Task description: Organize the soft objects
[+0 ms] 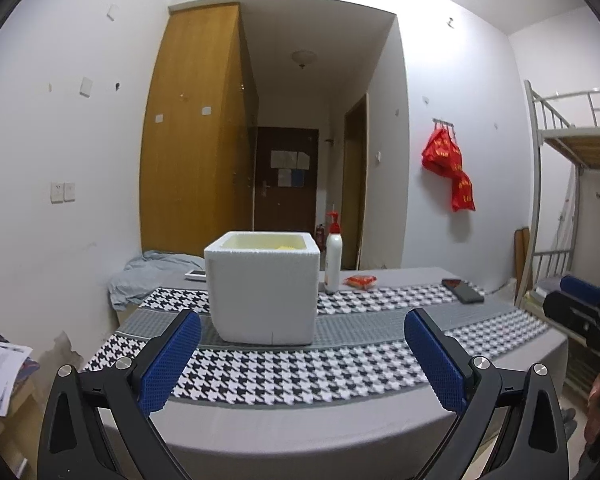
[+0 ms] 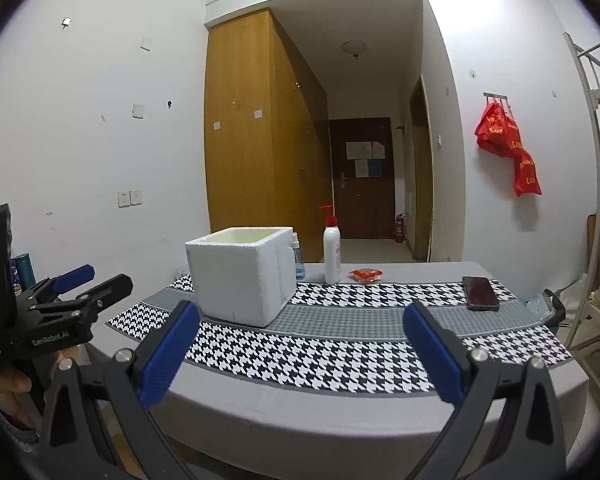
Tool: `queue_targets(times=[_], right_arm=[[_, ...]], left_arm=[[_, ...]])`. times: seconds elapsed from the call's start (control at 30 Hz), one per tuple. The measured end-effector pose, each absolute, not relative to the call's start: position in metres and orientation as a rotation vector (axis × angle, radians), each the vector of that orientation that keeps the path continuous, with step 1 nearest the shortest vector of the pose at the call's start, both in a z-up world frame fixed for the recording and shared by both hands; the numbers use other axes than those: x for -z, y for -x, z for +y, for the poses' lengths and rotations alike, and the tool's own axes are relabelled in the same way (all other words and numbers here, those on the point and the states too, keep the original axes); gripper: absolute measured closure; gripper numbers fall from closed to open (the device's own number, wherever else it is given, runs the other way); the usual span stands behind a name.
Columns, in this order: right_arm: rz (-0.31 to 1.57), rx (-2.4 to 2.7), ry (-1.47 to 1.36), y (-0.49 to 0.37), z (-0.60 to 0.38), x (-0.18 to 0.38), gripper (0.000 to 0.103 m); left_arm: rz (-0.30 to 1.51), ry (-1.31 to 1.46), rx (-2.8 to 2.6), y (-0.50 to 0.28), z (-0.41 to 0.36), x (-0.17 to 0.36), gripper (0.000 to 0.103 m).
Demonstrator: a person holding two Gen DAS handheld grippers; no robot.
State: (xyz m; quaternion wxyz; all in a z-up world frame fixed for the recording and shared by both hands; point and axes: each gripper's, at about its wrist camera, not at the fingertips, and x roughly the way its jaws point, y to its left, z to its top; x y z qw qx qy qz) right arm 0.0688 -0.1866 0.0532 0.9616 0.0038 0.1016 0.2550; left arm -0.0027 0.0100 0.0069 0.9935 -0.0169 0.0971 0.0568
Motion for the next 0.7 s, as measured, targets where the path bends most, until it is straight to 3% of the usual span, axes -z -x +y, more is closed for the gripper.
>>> queue_targets(times=[0.7], right_arm=[[0.205, -0.505, 0.009, -0.048, -0.173, -0.033, 0.0]], left_arm=[[0.173, 0.011, -0.11, 0.029, 0.015, 0.007, 0.001]])
